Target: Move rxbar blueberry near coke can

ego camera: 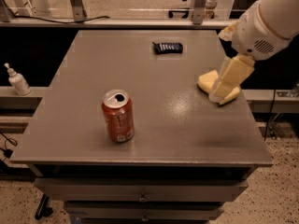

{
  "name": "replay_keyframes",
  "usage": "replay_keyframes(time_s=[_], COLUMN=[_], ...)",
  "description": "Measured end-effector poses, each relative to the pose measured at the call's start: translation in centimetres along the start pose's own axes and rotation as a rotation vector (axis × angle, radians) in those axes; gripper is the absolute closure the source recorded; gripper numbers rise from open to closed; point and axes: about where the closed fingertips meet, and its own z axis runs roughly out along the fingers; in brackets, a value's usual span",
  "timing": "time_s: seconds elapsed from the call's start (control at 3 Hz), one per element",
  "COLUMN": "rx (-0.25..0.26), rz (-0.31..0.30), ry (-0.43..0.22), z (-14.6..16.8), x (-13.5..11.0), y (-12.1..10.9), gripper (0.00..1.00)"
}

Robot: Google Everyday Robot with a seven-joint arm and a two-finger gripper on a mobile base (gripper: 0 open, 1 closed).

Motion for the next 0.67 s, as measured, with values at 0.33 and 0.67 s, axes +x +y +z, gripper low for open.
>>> replay_keyframes(time_s=[0.33, 0.67], rx=[0.049, 0.049], rz=[-0.007, -0.006], ry=[-0.112, -0.122], z=[3.72, 4.05], x=[-3.29, -3.34], y=[-2.95, -3.06], gripper=[0.00, 0.00])
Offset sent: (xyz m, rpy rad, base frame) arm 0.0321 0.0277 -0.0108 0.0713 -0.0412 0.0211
